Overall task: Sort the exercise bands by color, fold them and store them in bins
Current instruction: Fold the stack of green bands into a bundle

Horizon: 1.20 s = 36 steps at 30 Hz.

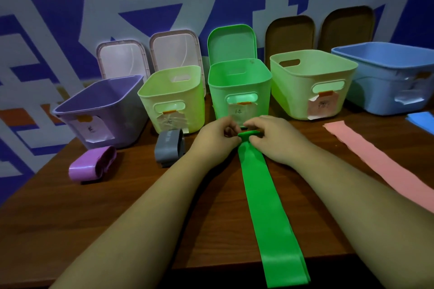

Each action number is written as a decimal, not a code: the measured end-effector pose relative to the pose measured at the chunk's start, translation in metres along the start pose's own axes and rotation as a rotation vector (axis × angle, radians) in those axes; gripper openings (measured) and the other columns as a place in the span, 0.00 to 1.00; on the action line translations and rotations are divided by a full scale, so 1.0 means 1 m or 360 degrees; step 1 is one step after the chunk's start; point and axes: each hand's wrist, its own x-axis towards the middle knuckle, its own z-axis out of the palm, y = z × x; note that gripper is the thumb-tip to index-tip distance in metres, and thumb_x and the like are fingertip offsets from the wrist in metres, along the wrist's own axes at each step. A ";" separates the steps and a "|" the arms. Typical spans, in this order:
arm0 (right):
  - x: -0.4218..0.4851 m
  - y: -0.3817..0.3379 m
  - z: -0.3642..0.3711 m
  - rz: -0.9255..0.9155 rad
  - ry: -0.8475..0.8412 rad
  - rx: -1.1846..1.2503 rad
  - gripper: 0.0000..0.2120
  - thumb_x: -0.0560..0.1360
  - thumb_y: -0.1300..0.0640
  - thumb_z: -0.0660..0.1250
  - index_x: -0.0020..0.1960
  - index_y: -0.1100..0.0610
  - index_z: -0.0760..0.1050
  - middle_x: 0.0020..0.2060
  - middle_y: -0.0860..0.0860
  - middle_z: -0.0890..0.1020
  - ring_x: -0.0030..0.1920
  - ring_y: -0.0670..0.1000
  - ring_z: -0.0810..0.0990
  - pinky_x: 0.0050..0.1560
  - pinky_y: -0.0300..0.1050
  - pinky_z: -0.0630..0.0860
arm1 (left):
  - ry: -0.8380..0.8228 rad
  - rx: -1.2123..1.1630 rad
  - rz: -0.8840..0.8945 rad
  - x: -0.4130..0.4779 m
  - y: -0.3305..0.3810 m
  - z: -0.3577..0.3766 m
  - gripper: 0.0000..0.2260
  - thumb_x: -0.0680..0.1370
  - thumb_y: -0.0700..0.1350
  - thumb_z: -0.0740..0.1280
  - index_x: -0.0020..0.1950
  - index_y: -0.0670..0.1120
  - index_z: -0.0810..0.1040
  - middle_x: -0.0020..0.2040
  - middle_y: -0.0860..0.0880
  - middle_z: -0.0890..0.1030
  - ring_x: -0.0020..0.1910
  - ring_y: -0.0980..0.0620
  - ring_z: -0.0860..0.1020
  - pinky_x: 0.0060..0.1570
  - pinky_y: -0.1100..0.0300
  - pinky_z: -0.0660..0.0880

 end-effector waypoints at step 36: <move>0.003 0.000 0.003 -0.0083 0.0069 -0.0019 0.14 0.82 0.55 0.68 0.67 0.50 0.83 0.50 0.47 0.77 0.53 0.50 0.76 0.52 0.46 0.71 | -0.0077 -0.0277 -0.0019 0.003 0.005 0.003 0.20 0.76 0.36 0.76 0.64 0.49 0.75 0.49 0.52 0.80 0.44 0.56 0.79 0.48 0.63 0.77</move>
